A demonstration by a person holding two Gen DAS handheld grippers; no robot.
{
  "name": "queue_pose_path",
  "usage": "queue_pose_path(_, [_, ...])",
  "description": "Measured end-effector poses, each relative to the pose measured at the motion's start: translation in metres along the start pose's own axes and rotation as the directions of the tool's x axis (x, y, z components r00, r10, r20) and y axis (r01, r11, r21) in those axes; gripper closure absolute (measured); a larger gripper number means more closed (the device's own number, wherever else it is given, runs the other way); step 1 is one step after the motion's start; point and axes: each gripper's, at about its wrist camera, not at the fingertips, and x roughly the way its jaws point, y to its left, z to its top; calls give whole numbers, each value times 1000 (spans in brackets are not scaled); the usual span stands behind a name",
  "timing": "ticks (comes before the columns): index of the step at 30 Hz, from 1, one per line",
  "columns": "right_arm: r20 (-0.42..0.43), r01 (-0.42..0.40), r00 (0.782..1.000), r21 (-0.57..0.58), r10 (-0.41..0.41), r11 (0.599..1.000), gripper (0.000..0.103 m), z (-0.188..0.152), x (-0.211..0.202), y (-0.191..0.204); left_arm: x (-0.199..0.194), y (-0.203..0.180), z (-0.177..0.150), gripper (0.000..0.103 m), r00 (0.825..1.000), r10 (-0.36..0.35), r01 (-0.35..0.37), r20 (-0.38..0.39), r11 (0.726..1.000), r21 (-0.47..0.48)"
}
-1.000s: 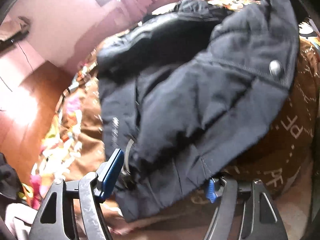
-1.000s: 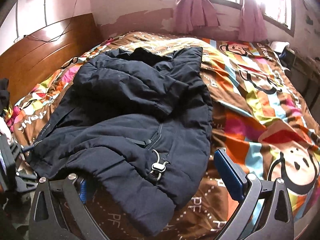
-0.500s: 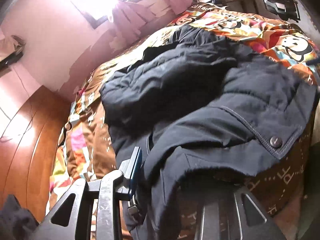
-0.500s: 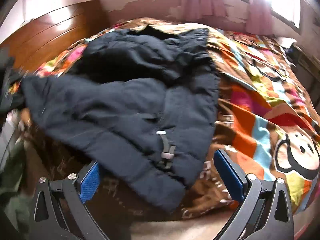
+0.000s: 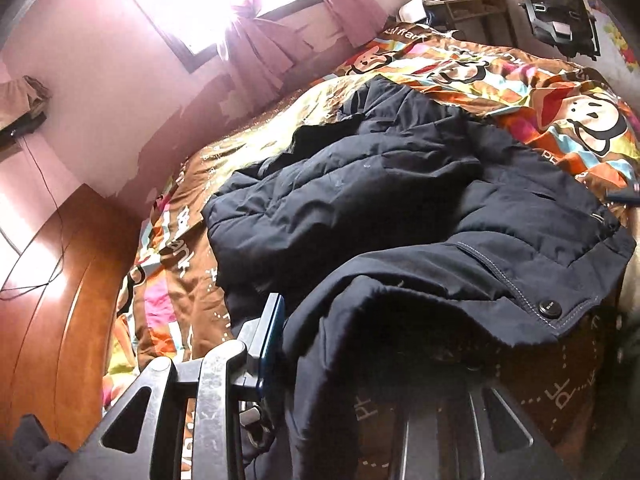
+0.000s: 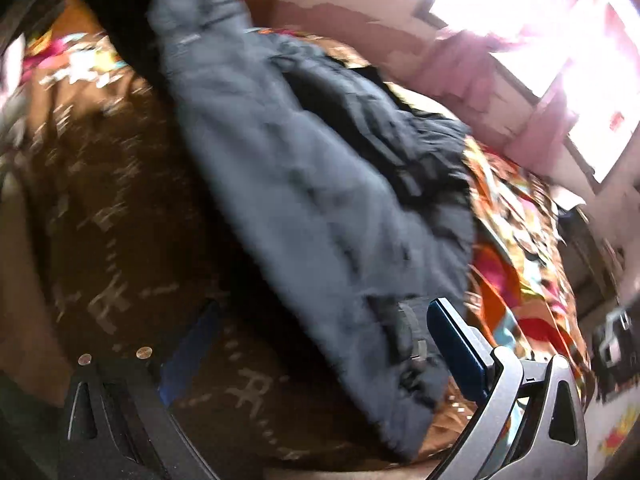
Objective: Fold large clothes
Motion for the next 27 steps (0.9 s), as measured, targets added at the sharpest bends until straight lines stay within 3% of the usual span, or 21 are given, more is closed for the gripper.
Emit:
queue_pose_path(2, [15,2,1000,26,-3,1000,13,1,0,-9,1,1,-6,71,1000,-8,8,-5,1000,-6])
queue_pose_path(4, [21,-9,1000,43,8,999,43,3,0,-13,1,2,-10,71,1000,-13,13,-9,1000,-12])
queue_pose_path(6, [44,-12,999,56,9,998,59,8,-2,-17,1,2,-15,71,1000,-8,8,-10,1000,-11])
queue_pose_path(10, [113,-18,994,106,6,994,76,26,-9,-31,-1,2,-23,71,1000,14,-13,-14,1000,2])
queue_pose_path(16, [207,-145,974,269,90,952,89,80,-5,-79,-6,20,-21,71,1000,-9,9,9,999,-43])
queue_pose_path(23, [243,-322,939,383,242,866,90,132,39,-120,-7,41,-30,70,985,-164,169,45,973,-156])
queue_pose_path(27, [246,-356,930,418,274,835,90,140,57,-120,-6,36,-42,69,975,-218,222,41,956,-193])
